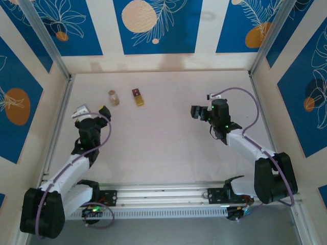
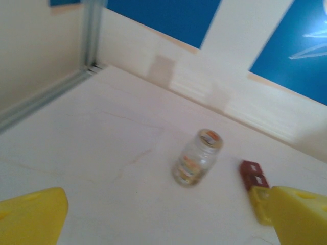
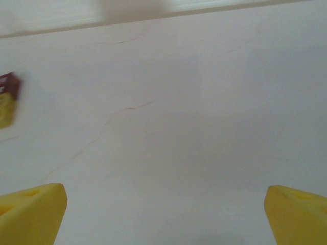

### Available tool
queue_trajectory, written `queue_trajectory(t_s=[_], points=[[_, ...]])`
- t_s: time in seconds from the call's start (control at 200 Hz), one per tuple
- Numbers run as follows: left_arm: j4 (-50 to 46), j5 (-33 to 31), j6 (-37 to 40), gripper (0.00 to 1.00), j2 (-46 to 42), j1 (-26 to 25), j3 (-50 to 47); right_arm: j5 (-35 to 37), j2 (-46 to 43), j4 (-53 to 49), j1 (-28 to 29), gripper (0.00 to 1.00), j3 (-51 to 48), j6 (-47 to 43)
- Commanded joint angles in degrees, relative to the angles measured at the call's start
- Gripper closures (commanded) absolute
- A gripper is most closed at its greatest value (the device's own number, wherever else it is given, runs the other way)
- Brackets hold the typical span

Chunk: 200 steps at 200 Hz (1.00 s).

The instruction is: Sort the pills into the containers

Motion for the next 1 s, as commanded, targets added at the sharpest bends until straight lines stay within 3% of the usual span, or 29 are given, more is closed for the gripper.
queue_trajectory(t_s=[0.0, 0.205, 0.295, 0.555, 0.845, 0.995], points=[[-8.06, 10.54, -2.02, 0.0, 3.5, -0.37, 5.71, -5.33, 0.48, -0.28, 1.37, 0.01, 1.73, -1.41], [-18.85, 16.14, -2.5, 0.0, 13.16, -1.15, 15.8, -19.01, -2.0, 6.81, 6.21, 0.01, -1.76, -6.46], [-21.36, 17.8, -2.57, 0.0, 17.61, -2.85, 19.76, -20.92, -2.68, 10.74, 8.71, 0.01, -3.99, -8.65], [-35.2, 5.89, 0.65, 0.0, 32.85, -9.94, 37.63, -18.01, -3.68, 12.46, 11.3, 0.01, -5.51, -8.41], [-47.43, 2.16, -0.54, 0.0, 51.4, -14.16, 60.0, -4.2, -11.8, 7.64, 11.9, 0.01, -7.93, -0.4], [-51.29, 1.68, -0.7, 0.0, 59.52, -14.27, 69.45, -1.48, -16.16, 13.57, 11.69, 0.01, -13.83, -0.15]])
